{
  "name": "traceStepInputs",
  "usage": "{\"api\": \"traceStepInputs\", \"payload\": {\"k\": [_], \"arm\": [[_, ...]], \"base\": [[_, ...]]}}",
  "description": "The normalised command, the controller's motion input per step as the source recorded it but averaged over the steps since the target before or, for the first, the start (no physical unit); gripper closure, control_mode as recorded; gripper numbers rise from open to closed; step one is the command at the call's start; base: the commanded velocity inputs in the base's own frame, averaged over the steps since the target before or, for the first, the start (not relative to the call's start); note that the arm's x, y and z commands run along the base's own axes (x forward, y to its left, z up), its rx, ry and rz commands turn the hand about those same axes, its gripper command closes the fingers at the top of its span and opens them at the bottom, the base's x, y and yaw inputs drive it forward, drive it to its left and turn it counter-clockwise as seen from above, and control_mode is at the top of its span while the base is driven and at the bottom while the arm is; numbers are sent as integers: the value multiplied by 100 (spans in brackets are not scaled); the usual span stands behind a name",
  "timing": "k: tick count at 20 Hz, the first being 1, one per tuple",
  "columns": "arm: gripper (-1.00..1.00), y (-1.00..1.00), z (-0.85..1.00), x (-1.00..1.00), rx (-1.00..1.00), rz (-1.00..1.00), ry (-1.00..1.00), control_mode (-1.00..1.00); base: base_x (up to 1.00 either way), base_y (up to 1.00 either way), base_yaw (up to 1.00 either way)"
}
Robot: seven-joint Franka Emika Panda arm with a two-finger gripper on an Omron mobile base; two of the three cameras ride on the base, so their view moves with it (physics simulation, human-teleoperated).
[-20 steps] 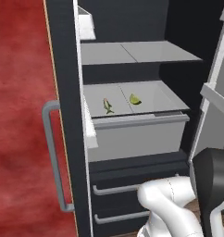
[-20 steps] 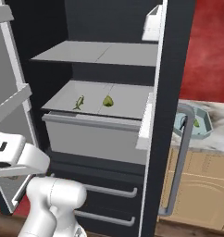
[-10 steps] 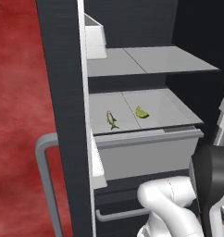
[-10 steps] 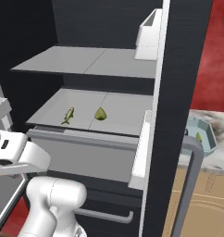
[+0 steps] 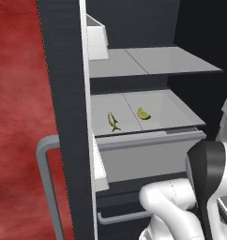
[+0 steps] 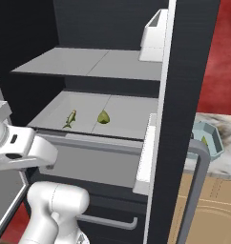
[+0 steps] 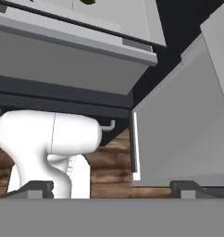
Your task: Place one lemon wedge and one fish in each tupperware on the nearby counter, to pack two identical lunches.
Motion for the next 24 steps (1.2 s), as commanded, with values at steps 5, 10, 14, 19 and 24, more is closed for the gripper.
{"api": "traceStepInputs", "payload": {"k": [5,10,14,19,24], "arm": [[-100,9,0,71,0,0,-24,-100],[-100,0,0,86,6,0,-21,-100],[-100,0,0,86,20,0,-9,-100],[-100,2,0,66,17,0,0,-100],[-100,1,-1,48,1,0,6,-100]], "base": [[0,0,0],[0,0,0],[0,0,0],[0,0,0],[0,0,0]]}}
